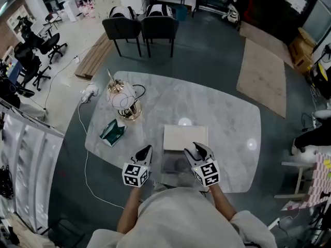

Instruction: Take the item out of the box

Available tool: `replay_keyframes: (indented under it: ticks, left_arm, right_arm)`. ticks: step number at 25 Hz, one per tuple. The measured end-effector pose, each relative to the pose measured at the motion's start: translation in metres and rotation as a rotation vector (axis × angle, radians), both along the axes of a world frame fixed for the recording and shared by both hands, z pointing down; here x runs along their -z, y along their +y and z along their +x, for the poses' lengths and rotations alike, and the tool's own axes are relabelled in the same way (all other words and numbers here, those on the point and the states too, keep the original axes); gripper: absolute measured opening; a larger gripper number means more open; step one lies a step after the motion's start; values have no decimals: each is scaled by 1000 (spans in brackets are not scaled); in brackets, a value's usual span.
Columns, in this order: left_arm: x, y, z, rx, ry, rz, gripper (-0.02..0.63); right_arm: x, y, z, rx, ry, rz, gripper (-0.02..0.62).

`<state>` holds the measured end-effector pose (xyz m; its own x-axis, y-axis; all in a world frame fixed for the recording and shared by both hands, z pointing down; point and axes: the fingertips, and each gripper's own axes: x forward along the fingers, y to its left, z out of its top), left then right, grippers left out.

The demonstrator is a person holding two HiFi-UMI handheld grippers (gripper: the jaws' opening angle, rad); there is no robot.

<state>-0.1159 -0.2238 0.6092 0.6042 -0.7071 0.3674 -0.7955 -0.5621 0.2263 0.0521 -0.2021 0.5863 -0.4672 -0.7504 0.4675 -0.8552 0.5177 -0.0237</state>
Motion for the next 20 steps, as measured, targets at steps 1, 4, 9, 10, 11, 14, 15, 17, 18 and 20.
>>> replay_keyframes:
  ticks: [1,4,9,10,11,14,15,17,18,20]
  left_arm:
    - [1,-2,1,-3,0,2,14]
    - [4,-8,3,-4,5,11,14]
    - [8,-18,5,-6,4,25,14]
    - [9,-20,5,-5,5,27,14]
    - [10,-21,4,-5,6,29,14]
    - [12,-23,4,-7,6,32,14]
    - [12,-23,5,-7,6,32,14]
    - [12,-24,5,-6,6,32,14]
    - [12,-24,5,-6,6,32,14]
    - [13,-25,6,-8,4,30,14]
  right_arm:
    - [5,-3,5,-16,-7,14,181]
    - [15,-7,22,-63,-24,43,181]
    - [20,-7,52,-141,-20,64,181]
    - [20,-6,57,-156,-19,68,181]
    - [21,-6,61,-169,-17,71,181]
    - [24,-2,73,-205,-16,79,181]
    - [24,-1,76,-216,-15,80,181]
    - [25,2,84,-236,-13,82,181]
    - [25,3,88,-246,-12,83,181]
    - [25,4,94,-266,-10,83,181]
